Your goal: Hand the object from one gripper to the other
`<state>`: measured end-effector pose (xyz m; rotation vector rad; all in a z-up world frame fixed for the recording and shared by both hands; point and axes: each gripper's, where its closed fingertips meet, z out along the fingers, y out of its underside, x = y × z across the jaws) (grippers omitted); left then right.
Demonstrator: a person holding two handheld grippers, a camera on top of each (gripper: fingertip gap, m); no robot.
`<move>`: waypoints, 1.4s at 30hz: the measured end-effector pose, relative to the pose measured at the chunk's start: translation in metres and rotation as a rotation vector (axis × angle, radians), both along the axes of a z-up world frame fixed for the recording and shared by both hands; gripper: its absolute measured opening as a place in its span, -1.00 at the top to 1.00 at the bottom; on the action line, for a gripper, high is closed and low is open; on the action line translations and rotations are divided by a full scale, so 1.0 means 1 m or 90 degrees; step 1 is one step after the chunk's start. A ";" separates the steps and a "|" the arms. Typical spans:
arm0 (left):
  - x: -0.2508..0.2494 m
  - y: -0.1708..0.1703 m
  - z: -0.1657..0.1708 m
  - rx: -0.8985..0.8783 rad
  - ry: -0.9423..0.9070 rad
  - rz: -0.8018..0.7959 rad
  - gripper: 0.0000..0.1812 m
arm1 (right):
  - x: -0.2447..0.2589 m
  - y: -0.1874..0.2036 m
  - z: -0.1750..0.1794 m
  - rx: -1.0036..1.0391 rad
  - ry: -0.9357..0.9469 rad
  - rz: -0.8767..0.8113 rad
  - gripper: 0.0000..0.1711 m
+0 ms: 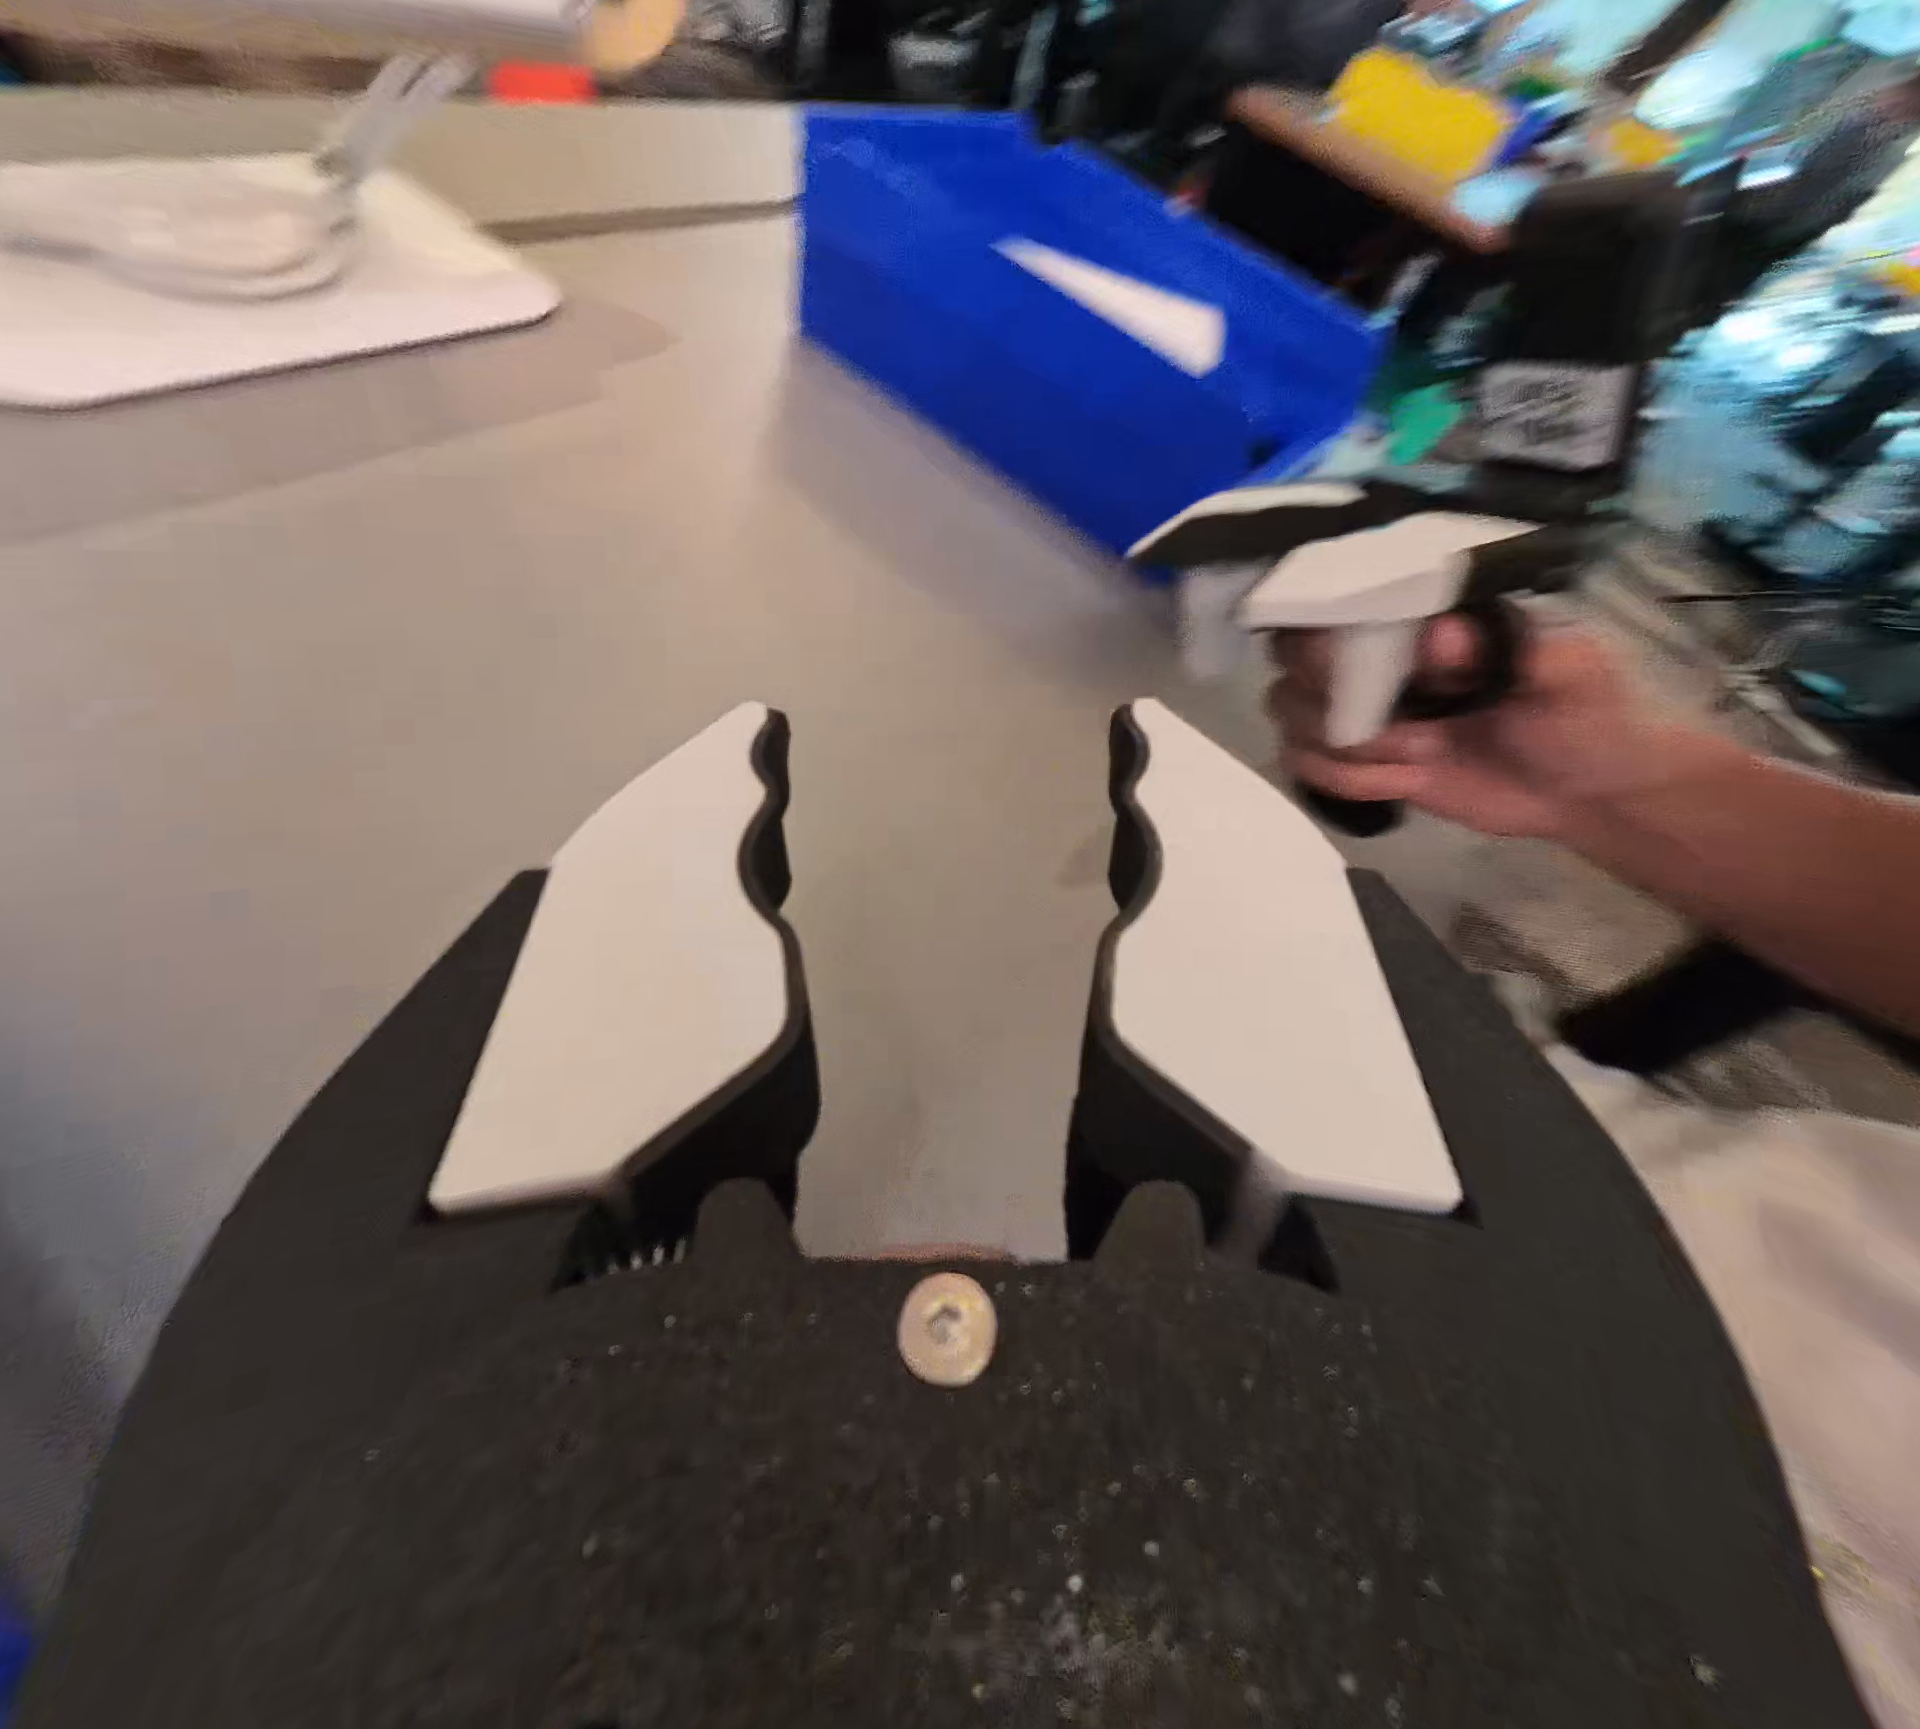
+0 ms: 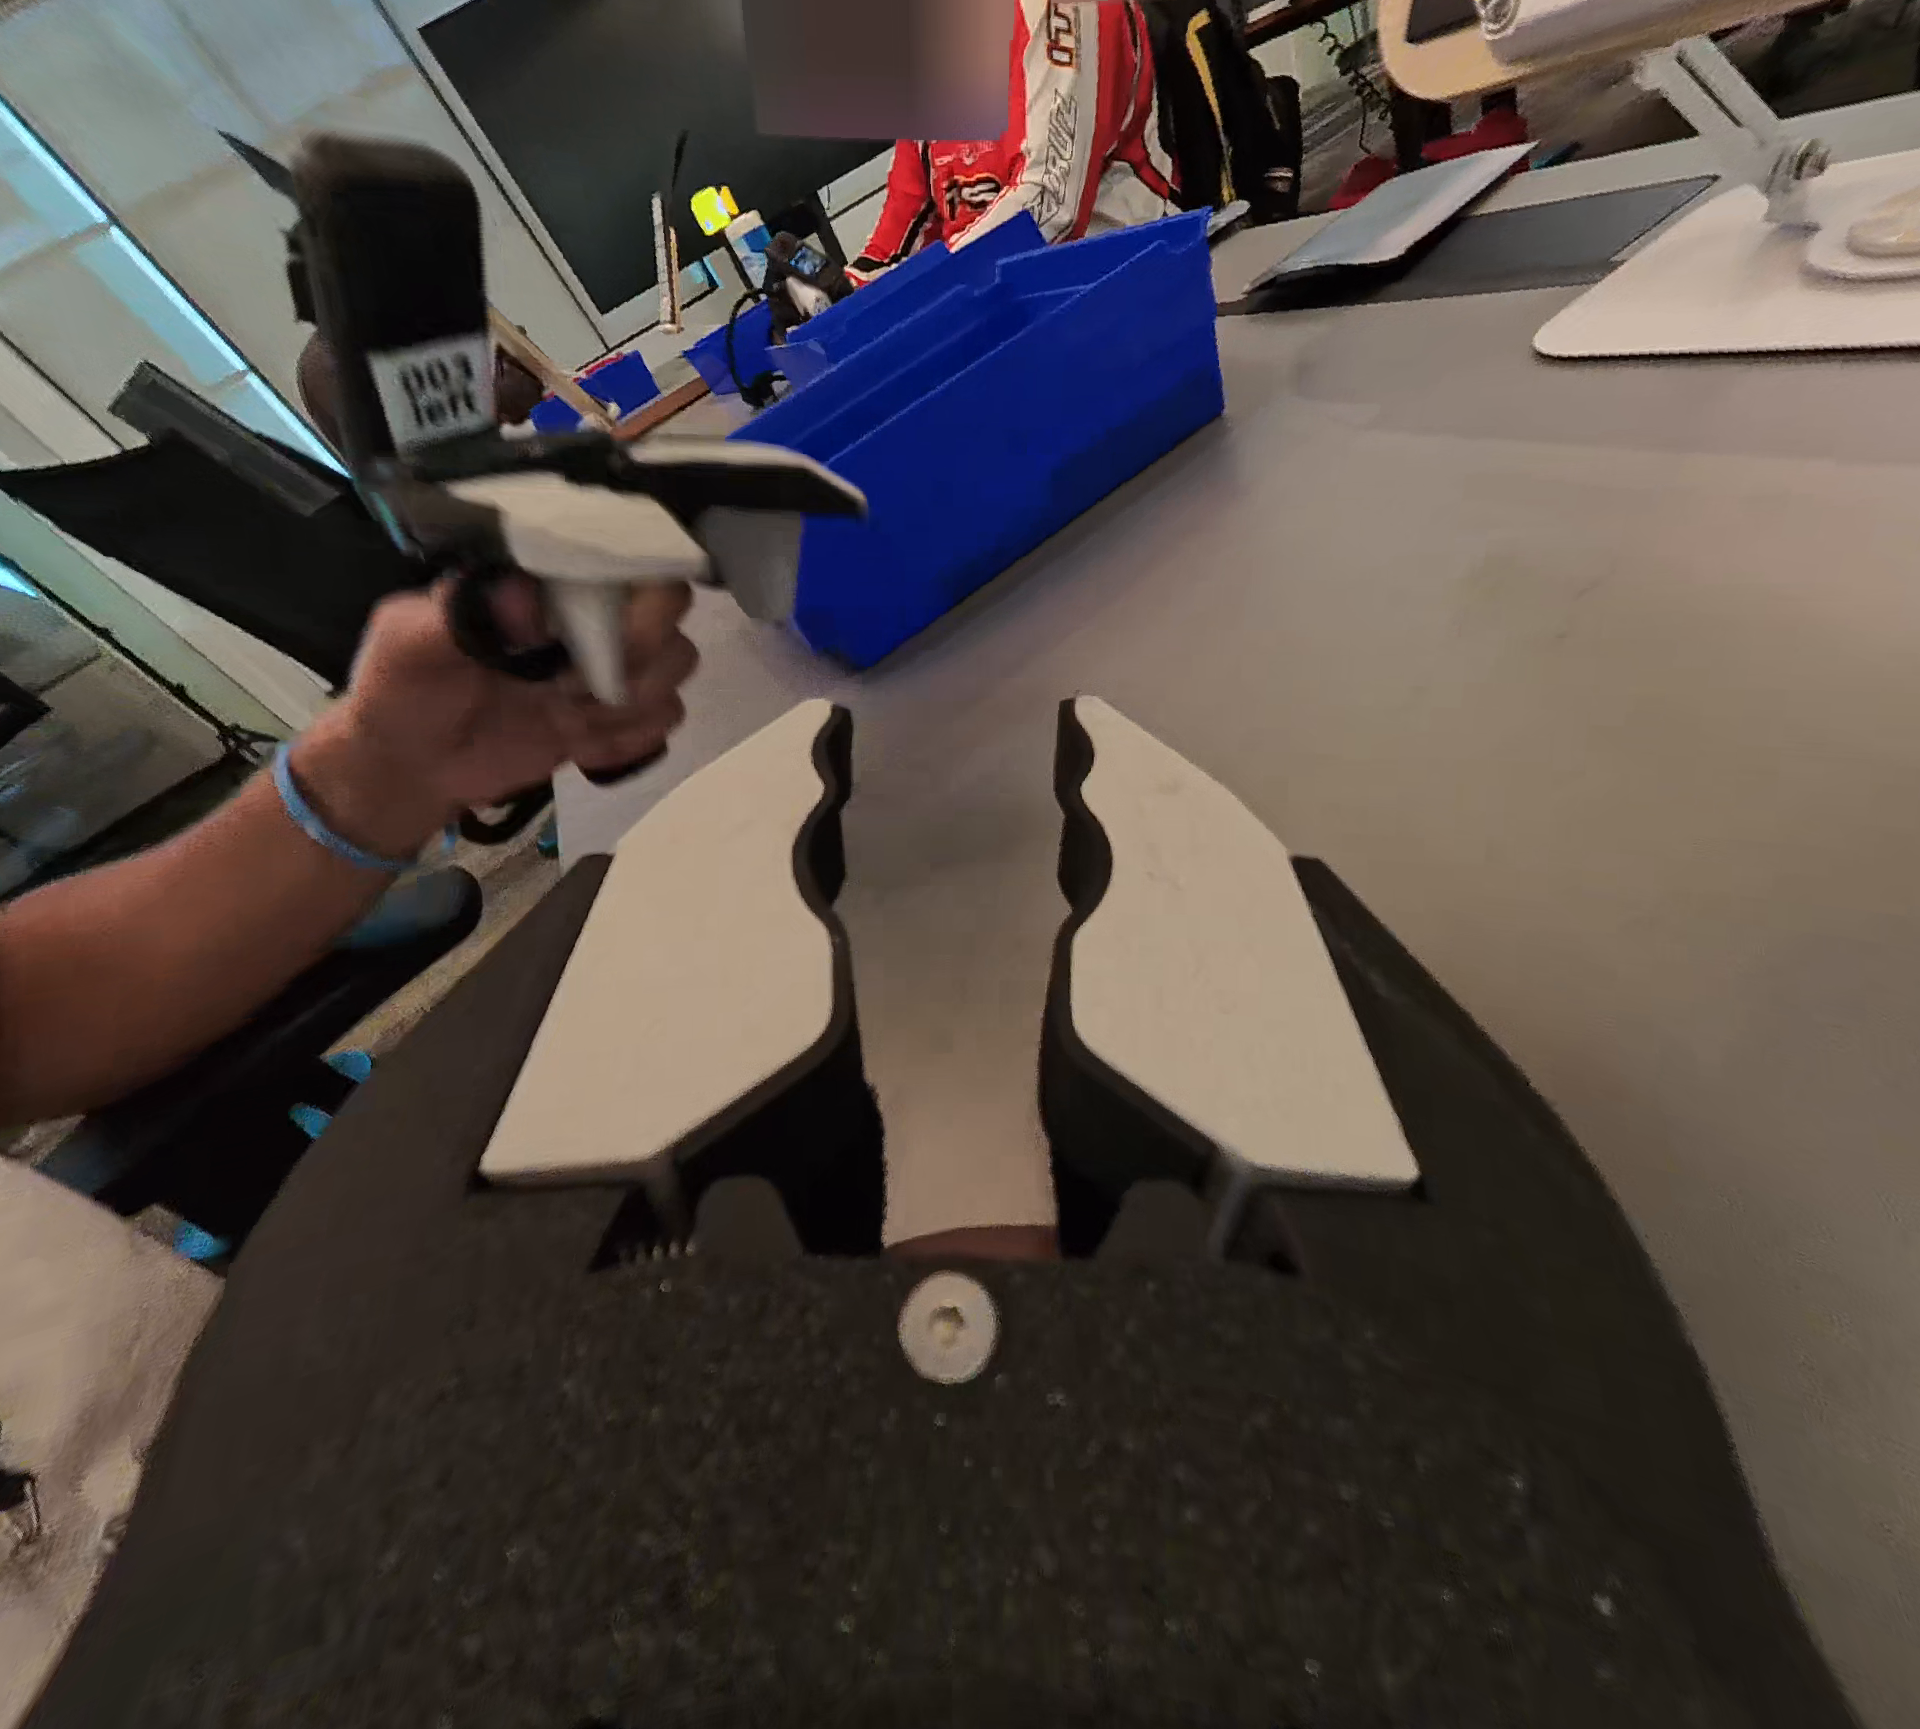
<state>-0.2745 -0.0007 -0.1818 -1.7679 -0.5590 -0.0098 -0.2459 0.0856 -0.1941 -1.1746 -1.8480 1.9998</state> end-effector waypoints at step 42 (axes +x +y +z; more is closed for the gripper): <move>-0.252 -0.232 -0.049 -0.813 0.144 0.066 0.16 | 0.025 -0.026 -0.028 0.064 -0.037 0.170 0.53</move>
